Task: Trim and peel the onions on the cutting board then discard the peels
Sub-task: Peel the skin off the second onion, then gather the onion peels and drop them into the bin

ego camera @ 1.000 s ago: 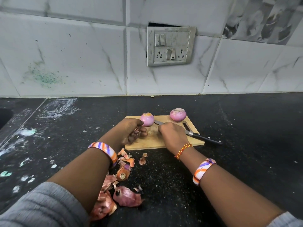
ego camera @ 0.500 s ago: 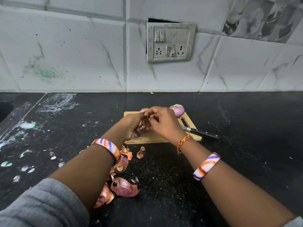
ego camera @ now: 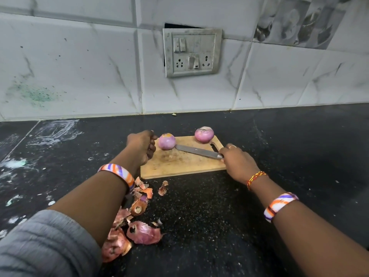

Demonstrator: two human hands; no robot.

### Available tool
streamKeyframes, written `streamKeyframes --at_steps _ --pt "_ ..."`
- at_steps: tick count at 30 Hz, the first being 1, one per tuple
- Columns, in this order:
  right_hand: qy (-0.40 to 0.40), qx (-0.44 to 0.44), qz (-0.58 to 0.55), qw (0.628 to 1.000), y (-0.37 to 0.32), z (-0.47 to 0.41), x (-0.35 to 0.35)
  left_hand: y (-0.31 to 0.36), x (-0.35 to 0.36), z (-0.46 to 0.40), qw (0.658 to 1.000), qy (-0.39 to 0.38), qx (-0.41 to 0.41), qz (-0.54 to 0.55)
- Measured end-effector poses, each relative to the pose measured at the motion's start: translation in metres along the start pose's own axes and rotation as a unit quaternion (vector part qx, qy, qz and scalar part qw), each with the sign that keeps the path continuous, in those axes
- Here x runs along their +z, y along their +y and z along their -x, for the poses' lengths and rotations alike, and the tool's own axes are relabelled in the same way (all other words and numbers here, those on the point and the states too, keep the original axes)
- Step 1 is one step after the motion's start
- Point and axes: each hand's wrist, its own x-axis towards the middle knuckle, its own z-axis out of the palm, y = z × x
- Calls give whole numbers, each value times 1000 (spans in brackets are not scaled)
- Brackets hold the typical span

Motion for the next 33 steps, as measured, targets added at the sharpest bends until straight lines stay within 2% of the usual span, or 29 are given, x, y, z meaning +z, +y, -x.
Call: streamKeyframes --at_steps 3,7,9,11,16,22,24,26,28,30,33 --pt "67 28 -90 993 5 5 2 0 5 -3 999 -8 15 -35" --pt "148 166 -203 954 5 10 -3 -1 13 -4 998 -7 27 -57" --pt "116 239 -206 942 3 8 -5 -1 17 -3 998 -9 26 -58" --pt "63 268 -201 940 1 4 -4 -3 20 0 998 -12 23 -63" --pt "6 250 -148 957 -14 -2 3 -5 16 6 996 -13 40 -75" --pt "-3 239 -60 969 -18 0 -6 -6 -4 14 993 5 70 -96" --pt "35 216 -50 974 -21 3 -13 -4 -10 18 989 18 93 -114" --pt "114 137 -95 979 -30 6 -17 -2 -18 22 976 52 137 -159" --pt "167 45 -183 968 -47 10 -20 -1 -28 26 960 91 173 -201" --pt "151 -10 -275 950 -70 14 -21 -1 -42 27 947 129 187 -228" --pt "52 -48 -362 929 -101 21 -13 -6 -65 29 900 167 213 -341"
